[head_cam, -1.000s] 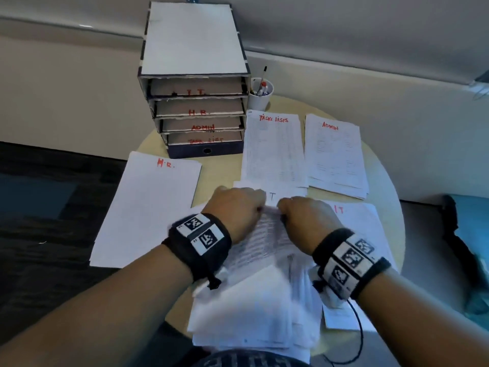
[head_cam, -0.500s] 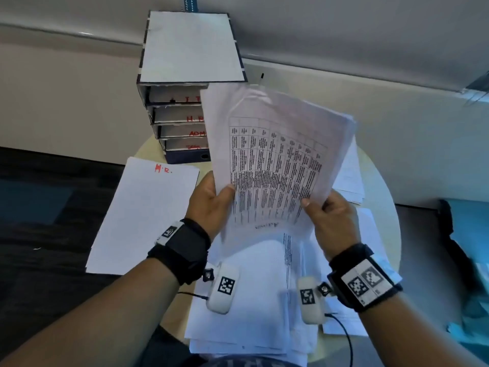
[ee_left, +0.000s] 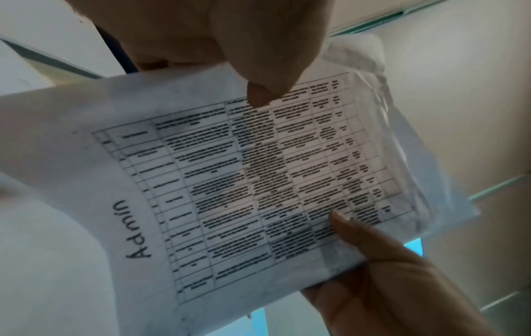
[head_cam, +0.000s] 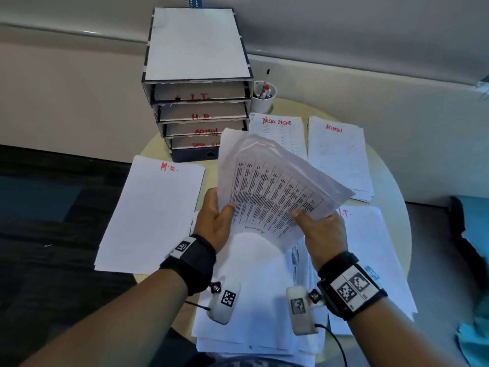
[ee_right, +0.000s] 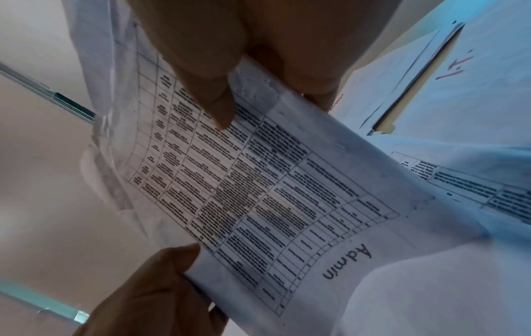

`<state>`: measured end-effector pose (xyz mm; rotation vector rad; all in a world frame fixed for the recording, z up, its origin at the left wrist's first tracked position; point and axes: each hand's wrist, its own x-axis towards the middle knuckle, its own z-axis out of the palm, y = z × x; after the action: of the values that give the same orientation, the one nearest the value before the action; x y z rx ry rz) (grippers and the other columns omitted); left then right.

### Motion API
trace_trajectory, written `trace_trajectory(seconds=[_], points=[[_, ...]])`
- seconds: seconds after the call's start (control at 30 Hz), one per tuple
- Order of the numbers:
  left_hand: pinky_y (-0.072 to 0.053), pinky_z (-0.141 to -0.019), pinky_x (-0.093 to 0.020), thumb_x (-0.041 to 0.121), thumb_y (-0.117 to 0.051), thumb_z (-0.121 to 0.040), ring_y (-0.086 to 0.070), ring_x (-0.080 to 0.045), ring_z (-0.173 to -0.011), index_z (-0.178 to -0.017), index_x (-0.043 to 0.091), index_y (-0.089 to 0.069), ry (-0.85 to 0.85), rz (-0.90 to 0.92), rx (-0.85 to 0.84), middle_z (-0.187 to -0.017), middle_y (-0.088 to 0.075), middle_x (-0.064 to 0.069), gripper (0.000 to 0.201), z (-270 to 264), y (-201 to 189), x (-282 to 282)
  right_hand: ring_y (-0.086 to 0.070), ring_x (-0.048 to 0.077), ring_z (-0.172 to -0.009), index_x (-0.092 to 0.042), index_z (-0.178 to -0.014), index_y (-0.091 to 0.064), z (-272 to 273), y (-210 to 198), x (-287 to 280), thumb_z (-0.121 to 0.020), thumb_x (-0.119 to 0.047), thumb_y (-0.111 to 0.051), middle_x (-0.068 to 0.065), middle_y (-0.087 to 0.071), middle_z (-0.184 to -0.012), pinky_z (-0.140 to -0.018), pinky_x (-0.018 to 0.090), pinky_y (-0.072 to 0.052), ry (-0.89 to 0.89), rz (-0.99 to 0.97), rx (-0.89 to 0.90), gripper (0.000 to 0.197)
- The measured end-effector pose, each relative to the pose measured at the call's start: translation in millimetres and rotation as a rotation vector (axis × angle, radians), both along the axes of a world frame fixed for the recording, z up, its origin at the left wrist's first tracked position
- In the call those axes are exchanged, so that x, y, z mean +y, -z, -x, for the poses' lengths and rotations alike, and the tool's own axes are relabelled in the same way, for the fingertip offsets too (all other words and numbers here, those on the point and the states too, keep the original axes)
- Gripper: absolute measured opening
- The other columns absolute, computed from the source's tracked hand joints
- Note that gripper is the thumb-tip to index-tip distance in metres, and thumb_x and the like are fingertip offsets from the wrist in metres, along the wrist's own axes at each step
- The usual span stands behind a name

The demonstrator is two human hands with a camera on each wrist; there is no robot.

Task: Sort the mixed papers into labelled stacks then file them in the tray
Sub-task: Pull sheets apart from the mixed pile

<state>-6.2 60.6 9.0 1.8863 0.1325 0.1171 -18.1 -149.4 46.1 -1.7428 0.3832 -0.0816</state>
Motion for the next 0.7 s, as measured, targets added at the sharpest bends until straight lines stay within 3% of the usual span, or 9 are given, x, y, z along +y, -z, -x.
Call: trace_trajectory(seconds=[0.1, 0.17, 0.23, 0.33, 0.4, 0.43, 0.53, 0.63, 0.7], points=[[-0.045, -0.068, -0.019, 0.014, -0.043, -0.101, -0.057, -0.018, -0.086, -0.110, 0.006, -0.048, 0.029, -0.119, 0.024, -0.100, -0.059, -0.007, 0.013, -6.7, 1.3, 0.5, -0.071, 0.007, -0.086, -0.016, -0.104, -0.069, -3.6, -6.6, -6.9, -0.082, -0.011, -0.078, -0.006, -0.074, -0.096, -0.086, 0.040, -0.060, 0.079, 0.064, 0.018, 0.024], [-0.046, -0.065, -0.031, 0.015, -0.041, -0.101, -0.056, -0.022, -0.080, -0.104, 0.011, -0.047, 0.054, -0.229, 0.009, -0.092, -0.058, -0.005, 0.008, -14.3, -12.1, 0.2, -0.065, 0.012, -0.105, -0.017, -0.121, -0.060, -6.4, -19.8, -22.6, -0.079, -0.016, -0.081, -0.002, -0.068, -0.116, -0.097, 0.045, -0.054, 0.203, 0.187, -0.053, 0.047], [-0.040, -0.061, -0.033, 0.015, -0.043, -0.098, -0.052, -0.021, -0.074, -0.094, 0.016, -0.047, 0.108, -0.409, -0.093, -0.083, -0.053, -0.001, 0.007, -24.5, -37.3, -5.1, -0.054, 0.018, -0.124, -0.016, -0.138, -0.047, -3.6, -45.6, -41.9, -0.078, -0.024, -0.082, 0.005, -0.054, -0.137, -0.107, 0.043, -0.045, 0.280, 0.417, -0.297, 0.070], [-0.037, -0.068, -0.037, 0.018, -0.047, -0.092, -0.050, -0.025, -0.079, -0.091, 0.019, -0.052, 0.319, -0.831, -0.264, -0.085, -0.054, 0.001, 0.005, -34.1, -79.6, -25.8, -0.049, 0.032, -0.131, -0.011, -0.139, -0.048, 3.9, -83.9, -54.0, -0.077, -0.028, -0.074, 0.016, -0.050, -0.142, -0.112, 0.040, -0.037, -0.033, 0.947, -0.636, 0.070], [-0.034, -0.067, -0.037, 0.020, -0.050, -0.089, -0.051, -0.027, -0.080, -0.093, 0.020, -0.051, 0.446, -0.985, -0.345, -0.086, -0.055, 0.000, 0.004, -35.2, -94.5, -43.0, -0.056, 0.034, -0.123, -0.016, -0.132, -0.056, 1.3, -90.1, -57.5, -0.078, -0.027, -0.071, 0.012, -0.058, -0.133, -0.105, 0.053, -0.039, -0.317, 1.253, -0.564, 0.058], [-0.031, -0.064, -0.035, 0.021, -0.053, -0.087, -0.050, -0.027, -0.077, -0.091, 0.021, -0.051, 0.499, -1.024, -0.370, -0.083, -0.055, 0.000, 0.005, -33.7, -97.7, -49.5, -0.062, 0.033, -0.109, -0.018, -0.123, -0.062, 1.1, -87.0, -58.9, -0.080, -0.026, -0.069, 0.008, -0.063, -0.120, -0.096, 0.051, -0.045, -0.425, 1.321, -0.489, 0.044], [-0.029, -0.060, -0.033, 0.021, -0.065, -0.076, -0.049, -0.024, -0.065, -0.081, 0.022, -0.053, 0.534, -1.024, -0.463, -0.071, -0.052, 0.004, 0.013, -34.0, -94.0, -63.2, -0.059, 0.023, -0.066, -0.025, -0.087, -0.062, 1.5, -74.4, -75.8, -0.088, -0.026, -0.059, -0.005, -0.058, -0.080, -0.058, 0.035, -0.047, -0.556, 1.322, -0.276, 0.004], [-0.037, -0.068, -0.035, 0.023, -0.068, -0.075, -0.055, -0.023, -0.079, -0.091, 0.025, -0.061, 0.415, -0.979, -0.507, -0.083, -0.058, 0.005, 0.018, -38.8, -82.5, -65.2, -0.052, 0.010, -0.062, -0.026, -0.077, -0.058, -1.0, -57.4, -104.7, -0.093, -0.030, -0.056, -0.009, -0.055, -0.069, -0.056, 0.026, -0.038, -0.553, 1.142, -0.106, 0.016], [-0.043, -0.087, -0.044, 0.020, -0.070, -0.072, -0.056, -0.027, -0.104, -0.109, 0.021, -0.063, 0.261, -0.895, -0.471, -0.108, -0.061, -0.002, 0.038, -39.5, -73.1, -58.7, -0.049, 0.006, -0.059, -0.024, -0.071, -0.058, -6.6, -40.5, -130.4, -0.092, -0.024, -0.064, -0.008, -0.054, -0.060, -0.056, 0.021, -0.036, -0.474, 0.889, 0.076, 0.022]])
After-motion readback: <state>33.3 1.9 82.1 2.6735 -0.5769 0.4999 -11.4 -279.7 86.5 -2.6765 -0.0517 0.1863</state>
